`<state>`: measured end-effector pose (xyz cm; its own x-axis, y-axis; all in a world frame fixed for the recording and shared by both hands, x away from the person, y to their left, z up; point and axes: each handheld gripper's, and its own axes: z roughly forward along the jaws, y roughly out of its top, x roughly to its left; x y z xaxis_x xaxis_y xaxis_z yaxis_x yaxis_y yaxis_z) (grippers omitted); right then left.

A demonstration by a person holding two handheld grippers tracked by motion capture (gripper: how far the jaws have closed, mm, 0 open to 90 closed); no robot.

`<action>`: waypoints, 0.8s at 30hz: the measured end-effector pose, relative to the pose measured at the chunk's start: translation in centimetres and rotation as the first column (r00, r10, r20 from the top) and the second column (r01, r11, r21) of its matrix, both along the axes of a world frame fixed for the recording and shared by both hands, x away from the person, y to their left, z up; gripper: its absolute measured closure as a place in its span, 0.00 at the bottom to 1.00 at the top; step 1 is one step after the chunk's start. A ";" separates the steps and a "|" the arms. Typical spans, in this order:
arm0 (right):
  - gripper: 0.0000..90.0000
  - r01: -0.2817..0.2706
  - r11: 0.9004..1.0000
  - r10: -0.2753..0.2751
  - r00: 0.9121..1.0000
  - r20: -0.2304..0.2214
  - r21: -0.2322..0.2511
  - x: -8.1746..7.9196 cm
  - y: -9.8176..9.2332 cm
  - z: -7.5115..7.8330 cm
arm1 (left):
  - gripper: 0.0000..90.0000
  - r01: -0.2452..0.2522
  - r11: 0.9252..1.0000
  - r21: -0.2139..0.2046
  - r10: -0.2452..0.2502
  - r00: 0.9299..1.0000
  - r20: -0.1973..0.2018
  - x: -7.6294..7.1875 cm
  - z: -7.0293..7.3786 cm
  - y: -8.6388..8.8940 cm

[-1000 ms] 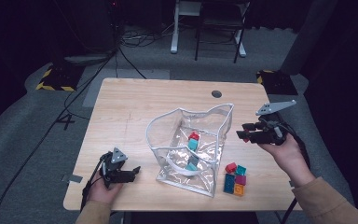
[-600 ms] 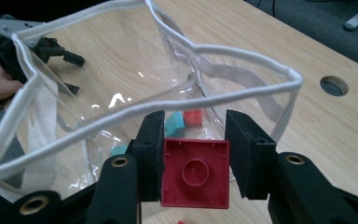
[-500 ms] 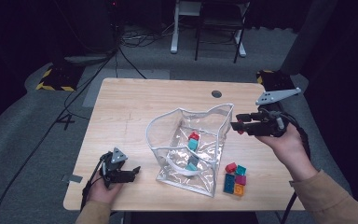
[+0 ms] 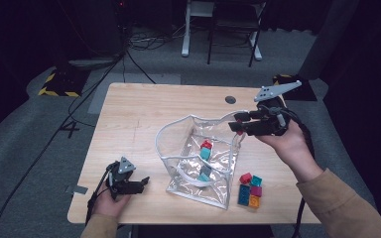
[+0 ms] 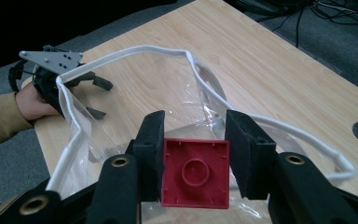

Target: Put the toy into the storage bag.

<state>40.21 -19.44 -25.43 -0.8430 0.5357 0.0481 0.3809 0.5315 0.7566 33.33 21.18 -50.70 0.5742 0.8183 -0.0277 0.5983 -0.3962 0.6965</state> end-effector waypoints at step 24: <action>0.65 -0.099 0.987 0.086 0.991 -0.105 -0.123 2.6 7.9 -3.1 | 0.23 0.000 1.000 0.000 0.000 1.000 0.000 0.0 0.0 0.0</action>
